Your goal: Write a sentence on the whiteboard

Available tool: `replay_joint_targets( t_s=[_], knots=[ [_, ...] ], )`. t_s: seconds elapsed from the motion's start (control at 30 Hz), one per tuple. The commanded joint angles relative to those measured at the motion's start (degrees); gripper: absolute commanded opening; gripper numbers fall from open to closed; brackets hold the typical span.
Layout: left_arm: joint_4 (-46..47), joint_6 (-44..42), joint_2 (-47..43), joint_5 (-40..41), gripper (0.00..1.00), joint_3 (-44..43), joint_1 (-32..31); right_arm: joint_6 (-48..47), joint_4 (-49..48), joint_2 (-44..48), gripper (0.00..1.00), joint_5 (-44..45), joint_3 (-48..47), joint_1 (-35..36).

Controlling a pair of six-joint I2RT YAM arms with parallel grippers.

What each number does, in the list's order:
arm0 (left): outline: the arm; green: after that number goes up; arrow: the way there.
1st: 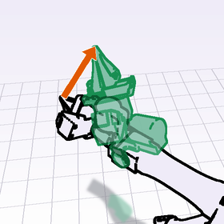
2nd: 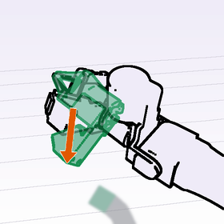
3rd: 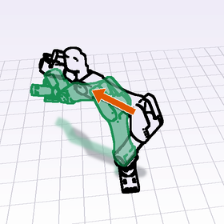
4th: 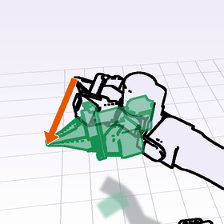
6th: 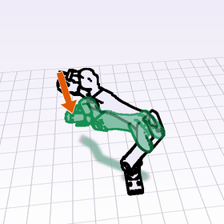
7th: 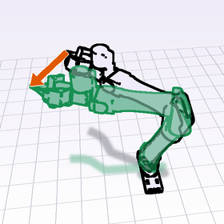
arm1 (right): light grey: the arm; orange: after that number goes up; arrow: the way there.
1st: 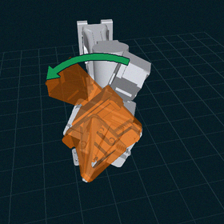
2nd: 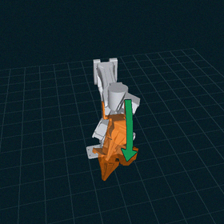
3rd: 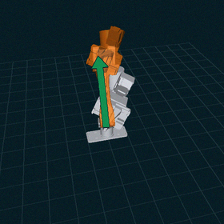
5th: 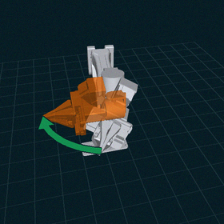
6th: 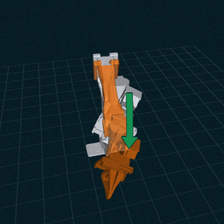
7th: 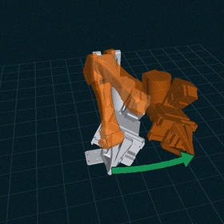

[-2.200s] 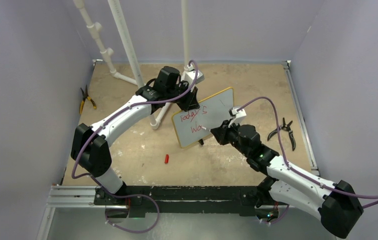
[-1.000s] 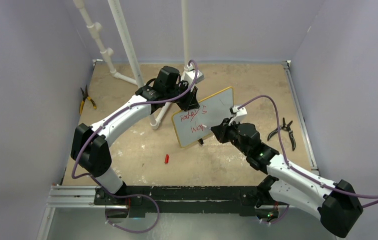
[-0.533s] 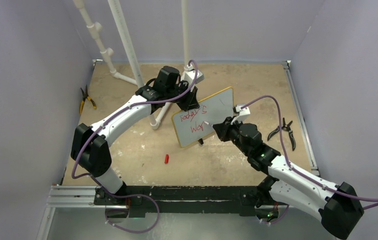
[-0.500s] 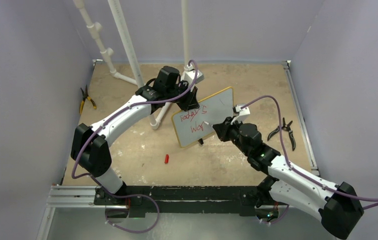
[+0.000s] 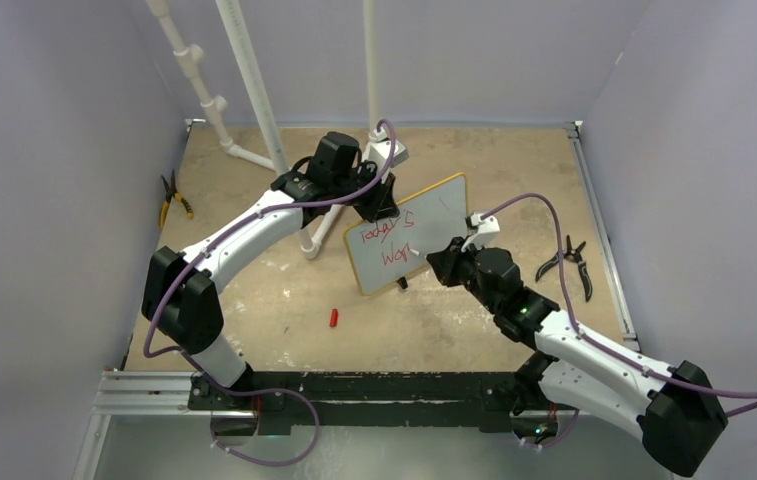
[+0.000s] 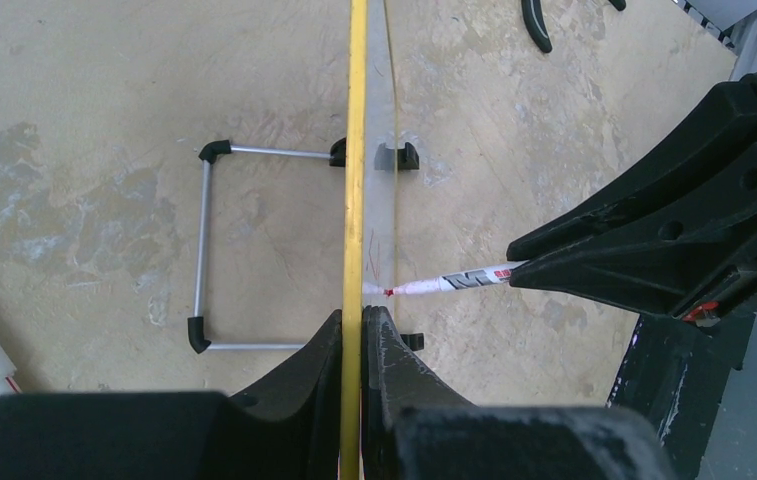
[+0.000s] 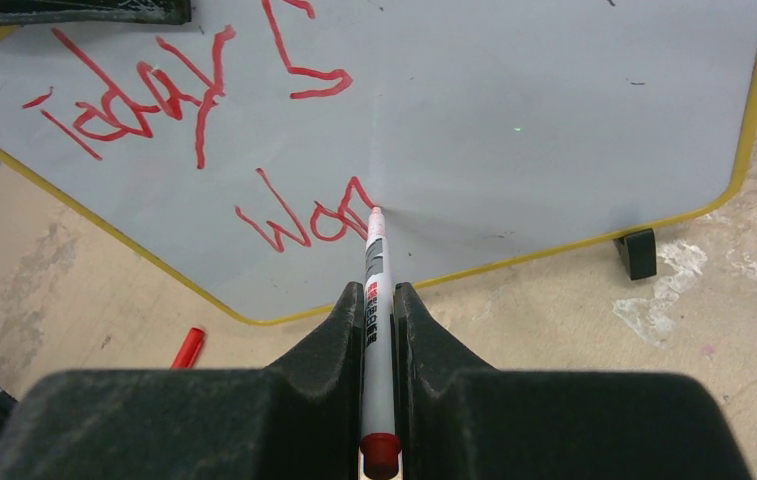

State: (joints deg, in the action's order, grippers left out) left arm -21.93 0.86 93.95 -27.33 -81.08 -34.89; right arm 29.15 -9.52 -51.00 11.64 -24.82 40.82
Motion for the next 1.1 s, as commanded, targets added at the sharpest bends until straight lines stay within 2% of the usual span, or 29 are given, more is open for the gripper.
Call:
replay_joint_targets(
  t_s=[0.0,0.33,0.67,1.07],
  knots=[
    [0.9,-0.6,-0.6,-0.7,0.0,-0.1,-0.2,0.8,0.7,-0.2,0.0,3.2,0.0,-0.1],
    [0.8,-0.6,-0.6,-0.7,0.0,-0.1,-0.2,0.8,0.9,0.1,0.0,2.6,0.1,-0.1],
    [0.5,-0.6,-0.3,-0.9,0.0,-0.1,0.3,-0.9,1.3,5.6,0.0,0.4,0.1,-0.3],
    [0.1,-2.3,0.4,-0.8,0.0,-0.2,0.8,-3.3,-1.6,4.3,0.0,-3.2,-0.5,-3.9]
  ],
)
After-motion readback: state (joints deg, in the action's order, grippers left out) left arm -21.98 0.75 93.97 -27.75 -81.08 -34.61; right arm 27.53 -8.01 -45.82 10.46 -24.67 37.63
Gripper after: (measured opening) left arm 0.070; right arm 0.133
